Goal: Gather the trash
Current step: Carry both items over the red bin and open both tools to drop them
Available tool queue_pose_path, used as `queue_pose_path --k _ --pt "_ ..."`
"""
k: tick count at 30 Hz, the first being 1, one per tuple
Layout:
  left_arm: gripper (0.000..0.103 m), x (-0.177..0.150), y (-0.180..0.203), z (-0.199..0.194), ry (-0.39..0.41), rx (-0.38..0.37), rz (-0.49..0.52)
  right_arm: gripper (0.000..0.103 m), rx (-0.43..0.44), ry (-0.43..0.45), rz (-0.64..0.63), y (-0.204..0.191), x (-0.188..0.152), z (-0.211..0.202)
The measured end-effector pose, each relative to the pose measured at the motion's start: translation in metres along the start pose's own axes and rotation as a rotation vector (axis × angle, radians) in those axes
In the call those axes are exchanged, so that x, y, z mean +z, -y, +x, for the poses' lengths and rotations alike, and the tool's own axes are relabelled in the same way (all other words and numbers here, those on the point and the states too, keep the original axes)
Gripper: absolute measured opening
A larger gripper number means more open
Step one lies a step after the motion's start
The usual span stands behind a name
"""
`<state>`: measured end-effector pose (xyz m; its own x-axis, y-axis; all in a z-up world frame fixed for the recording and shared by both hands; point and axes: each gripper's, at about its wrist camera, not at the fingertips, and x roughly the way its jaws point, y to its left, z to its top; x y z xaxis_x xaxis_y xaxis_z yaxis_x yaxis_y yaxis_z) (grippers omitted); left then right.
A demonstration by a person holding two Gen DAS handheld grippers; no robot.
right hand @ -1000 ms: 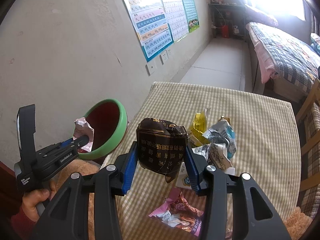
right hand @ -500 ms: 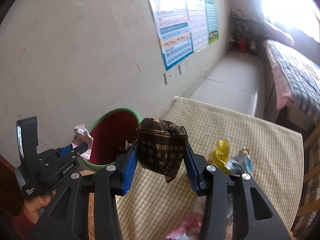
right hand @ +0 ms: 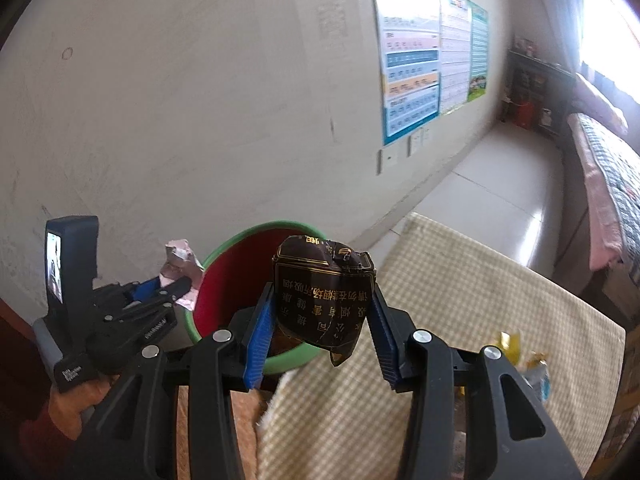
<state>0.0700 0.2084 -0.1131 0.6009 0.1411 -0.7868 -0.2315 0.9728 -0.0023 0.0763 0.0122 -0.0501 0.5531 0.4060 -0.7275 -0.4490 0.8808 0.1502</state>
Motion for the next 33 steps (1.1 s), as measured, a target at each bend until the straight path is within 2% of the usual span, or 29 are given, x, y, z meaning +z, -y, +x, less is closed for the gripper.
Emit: queue_pose_path --k 13,26,28,29,33 --pt "0.024 0.004 -0.013 0.022 -0.040 -0.008 -0.019 0.044 0.031 -0.093 -0.012 -0.019 0.016 0.054" --pt "0.024 0.017 -0.010 0.036 -0.059 -0.050 -0.024 0.046 0.033 -0.117 -0.012 -0.023 0.033 0.075" --pt "0.043 0.019 -0.011 0.038 -0.066 -0.039 -0.029 0.048 0.032 -0.115 -0.009 -0.023 0.034 0.077" --pt "0.056 0.019 -0.012 0.037 -0.059 -0.036 -0.040 0.056 0.040 -0.117 -0.005 -0.023 0.035 0.078" --pt "0.057 0.020 -0.013 0.033 -0.052 -0.038 -0.051 0.059 0.053 -0.102 0.002 -0.021 0.036 0.072"
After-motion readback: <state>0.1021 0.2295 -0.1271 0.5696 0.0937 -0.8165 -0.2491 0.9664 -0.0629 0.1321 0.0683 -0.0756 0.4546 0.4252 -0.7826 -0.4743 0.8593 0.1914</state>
